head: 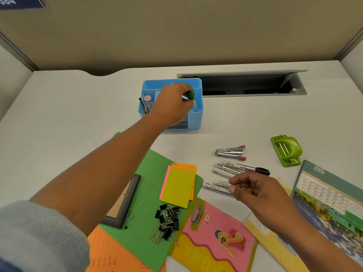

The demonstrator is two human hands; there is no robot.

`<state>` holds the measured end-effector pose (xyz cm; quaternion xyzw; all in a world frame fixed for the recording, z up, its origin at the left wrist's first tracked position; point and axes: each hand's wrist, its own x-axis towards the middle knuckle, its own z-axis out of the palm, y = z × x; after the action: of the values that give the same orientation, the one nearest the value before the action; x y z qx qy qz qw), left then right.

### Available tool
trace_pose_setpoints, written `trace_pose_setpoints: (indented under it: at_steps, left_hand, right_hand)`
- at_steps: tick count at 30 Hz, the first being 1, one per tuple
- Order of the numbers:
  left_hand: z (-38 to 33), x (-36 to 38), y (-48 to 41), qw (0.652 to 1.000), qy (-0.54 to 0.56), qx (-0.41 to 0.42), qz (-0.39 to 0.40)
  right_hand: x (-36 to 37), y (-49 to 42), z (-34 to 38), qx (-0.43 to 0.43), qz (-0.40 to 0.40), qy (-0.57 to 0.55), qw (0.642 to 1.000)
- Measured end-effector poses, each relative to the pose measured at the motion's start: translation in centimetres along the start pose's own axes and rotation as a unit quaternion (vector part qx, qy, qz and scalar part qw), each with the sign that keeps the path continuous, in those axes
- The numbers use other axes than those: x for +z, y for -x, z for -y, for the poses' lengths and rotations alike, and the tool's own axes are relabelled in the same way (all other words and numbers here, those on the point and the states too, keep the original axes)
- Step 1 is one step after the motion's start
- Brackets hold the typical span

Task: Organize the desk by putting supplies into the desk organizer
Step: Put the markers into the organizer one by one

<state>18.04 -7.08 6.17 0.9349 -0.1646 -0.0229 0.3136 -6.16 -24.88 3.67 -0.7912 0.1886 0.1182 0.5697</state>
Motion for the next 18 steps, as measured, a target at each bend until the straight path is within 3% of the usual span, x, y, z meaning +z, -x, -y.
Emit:
trace_pose_setpoints:
  at_steps: [3,8,13,18]
  left_hand:
    - [0.6,0.8,-0.2,0.991,-0.126,0.023,0.046]
    - [0.4,1.8,0.1,0.966,-0.251,0.053,0.044]
    - [-0.4,1.2,0.9,0.97,-0.239,0.015,0.042]
    - [-0.3,0.2,5.7,0.99,-0.114,-0.023,-0.083]
  right_hand:
    - [-0.1,-0.3,-0.3,-0.002,-0.007,0.004,1.0]
    - [-0.4,-1.3,-1.7,-0.013,-0.023,0.076,0.997]
    - [-1.3,-2.2,-4.2,-0.024,-0.076,0.249,0.965]
    - [-1.4,-2.2,-6.2,-0.048,-0.073,0.35,0.932]
